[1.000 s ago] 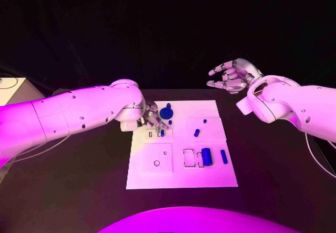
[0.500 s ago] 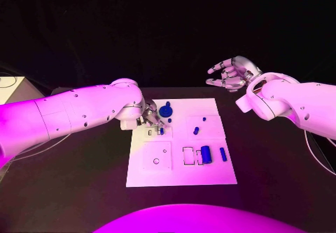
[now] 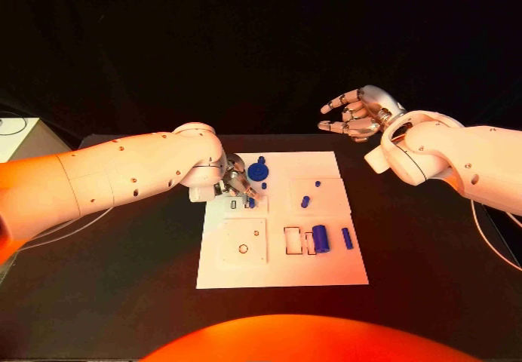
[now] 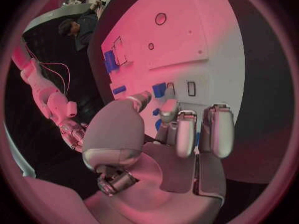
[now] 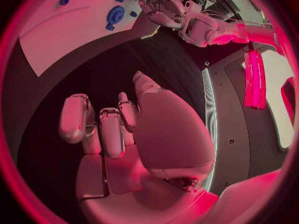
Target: Assemble the parts on the task board
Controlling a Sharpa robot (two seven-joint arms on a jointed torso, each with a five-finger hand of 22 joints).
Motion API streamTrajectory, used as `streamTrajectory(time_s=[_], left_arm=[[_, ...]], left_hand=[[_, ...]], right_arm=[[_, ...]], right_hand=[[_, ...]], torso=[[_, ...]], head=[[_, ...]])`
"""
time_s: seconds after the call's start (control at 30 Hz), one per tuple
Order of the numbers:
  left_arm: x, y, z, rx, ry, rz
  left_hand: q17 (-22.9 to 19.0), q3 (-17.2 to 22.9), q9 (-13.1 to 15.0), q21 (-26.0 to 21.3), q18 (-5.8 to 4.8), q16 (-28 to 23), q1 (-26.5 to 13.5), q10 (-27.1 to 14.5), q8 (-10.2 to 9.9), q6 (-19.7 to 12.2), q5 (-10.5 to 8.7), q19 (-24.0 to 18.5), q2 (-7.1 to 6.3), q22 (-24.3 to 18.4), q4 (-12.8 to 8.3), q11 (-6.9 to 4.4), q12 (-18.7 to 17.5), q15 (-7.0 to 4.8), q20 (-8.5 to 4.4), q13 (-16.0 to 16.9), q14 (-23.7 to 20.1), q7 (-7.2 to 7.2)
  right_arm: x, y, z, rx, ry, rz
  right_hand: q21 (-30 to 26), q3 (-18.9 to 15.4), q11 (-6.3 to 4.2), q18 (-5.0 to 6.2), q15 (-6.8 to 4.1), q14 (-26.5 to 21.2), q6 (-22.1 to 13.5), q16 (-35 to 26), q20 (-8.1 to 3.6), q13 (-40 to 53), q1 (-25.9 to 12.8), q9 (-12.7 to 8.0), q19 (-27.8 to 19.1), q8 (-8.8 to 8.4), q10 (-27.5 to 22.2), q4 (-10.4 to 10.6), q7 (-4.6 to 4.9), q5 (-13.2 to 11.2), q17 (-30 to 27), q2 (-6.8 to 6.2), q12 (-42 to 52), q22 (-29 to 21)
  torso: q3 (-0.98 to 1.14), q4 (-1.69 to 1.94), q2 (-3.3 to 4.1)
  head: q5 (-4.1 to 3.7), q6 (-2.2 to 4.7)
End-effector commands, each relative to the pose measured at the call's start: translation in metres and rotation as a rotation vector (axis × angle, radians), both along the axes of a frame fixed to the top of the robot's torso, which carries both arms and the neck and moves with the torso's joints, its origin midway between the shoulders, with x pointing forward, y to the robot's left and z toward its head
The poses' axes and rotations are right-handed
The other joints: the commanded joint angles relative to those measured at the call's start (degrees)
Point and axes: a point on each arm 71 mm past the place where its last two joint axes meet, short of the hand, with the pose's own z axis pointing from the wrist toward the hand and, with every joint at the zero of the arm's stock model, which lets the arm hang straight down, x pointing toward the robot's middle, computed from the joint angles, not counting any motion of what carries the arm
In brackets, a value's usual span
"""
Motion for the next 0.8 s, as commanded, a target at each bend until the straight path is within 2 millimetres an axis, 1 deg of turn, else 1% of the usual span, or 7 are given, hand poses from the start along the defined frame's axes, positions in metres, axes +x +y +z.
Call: streamTrajectory(time_s=[0.03, 0.17, 0.4, 0.53, 0.8], left_arm=[[-0.0006, -0.004, 0.0004, -0.039, 0.0, -0.006], [-0.0014, -0.0049, 0.0002, -0.044, 0.006, -0.013], [-0.0025, -0.006, -0.0002, -0.05, 0.017, -0.023], [-0.0026, -0.0056, -0.0009, -0.05, 0.021, -0.023], [-0.002, -0.0037, -0.0041, -0.043, 0.031, -0.02]], left_hand=[[14.7, 0.9, 0.2, -0.3, -0.23, -0.1, 1.2, -0.2, -0.2, -0.4, -0.08, -0.3, 0.24, 2.2, -0.2, 0.01, -0.1, 0.27, 0.1, 0.0, 5.8, -0.19], [14.7, 1.5, 0.3, -0.3, -0.22, -0.1, 1.8, -0.3, -0.3, -0.3, -0.09, -0.3, 0.21, 2.1, -0.5, -0.03, -0.2, 0.25, 0.09, -0.1, 5.8, -0.22], [14.7, 3.7, 0.9, -0.3, -0.21, 0.0, 3.6, -0.4, -0.5, -0.2, -0.08, -0.4, 0.1, 2.1, -1.9, -0.2, -0.2, 0.1, -0.01, -0.2, 5.8, -0.39], [14.7, 4.0, 0.9, -0.3, -0.22, -0.1, 3.8, -0.4, -0.5, -0.2, -0.08, -0.3, 0.08, 2.2, -2.1, -0.21, -0.2, 0.1, -0.02, -0.2, 5.8, -0.4], [14.8, 4.3, 1.0, -0.2, -0.26, 0.0, 3.8, -0.3, -0.5, 0.0, -0.08, -0.2, 0.24, 2.4, -2.1, -0.22, -0.2, 0.08, -0.04, -0.1, 5.8, -0.42]], right_arm=[[-0.0002, 0.0028, -0.0002, -0.012, -0.002, 0.024], [0.0002, 0.0037, -0.0007, -0.013, -0.001, 0.026], [0.0006, 0.0052, -0.0021, -0.014, 0.004, 0.03], [0.0006, 0.0056, -0.0027, -0.015, 0.005, 0.031], [0.0001, 0.0066, -0.0031, -0.014, 0.007, 0.035]], right_hand=[[0.0, 0.2, 0.06, 0.4, 0.48, 2.0, -0.3, -0.1, 0.13, 0.2, -0.5, 0.1, -0.2, 0.37, -0.2, 0.1, -0.08, 0.1, 1.3, -0.01, 0.0, 2.9], [0.0, 0.2, 0.06, 0.4, 0.48, 2.0, -0.3, -0.1, 0.13, 0.2, -0.5, 0.1, -0.2, 0.37, -0.2, 0.1, -0.08, 0.1, 1.3, -0.01, 0.0, 2.9], [0.0, 0.2, 0.06, 0.4, 0.48, 2.0, -0.3, -0.1, 0.13, 0.2, -0.5, 0.1, -0.2, 0.37, -0.2, 0.1, -0.08, 0.1, 1.3, -0.01, 0.0, 2.9], [0.0, 0.2, 0.06, 0.4, 0.48, 2.0, -0.3, -0.1, 0.13, 0.2, -0.5, 0.1, -0.2, 0.37, -0.2, 0.1, -0.08, 0.1, 1.3, -0.01, 0.0, 2.9], [-0.1, 0.3, 0.04, 0.41, 0.46, 2.0, -0.2, -0.1, 0.13, 0.1, -0.5, 0.2, -0.2, 0.53, -0.2, 0.0, -0.11, 0.2, 1.3, 0.08, 0.0, 2.9]], torso=[[0.03, -0.04, -0.05], [0.05, -0.03, -0.08], [0.07, 0.02, -0.1], [0.03, 0.0, -0.13], [0.06, -0.09, -0.1]], head=[[-0.02, -0.05], [-0.01, -0.12], [-0.03, -0.25], [-0.14, -0.18], [-0.14, -0.36]])
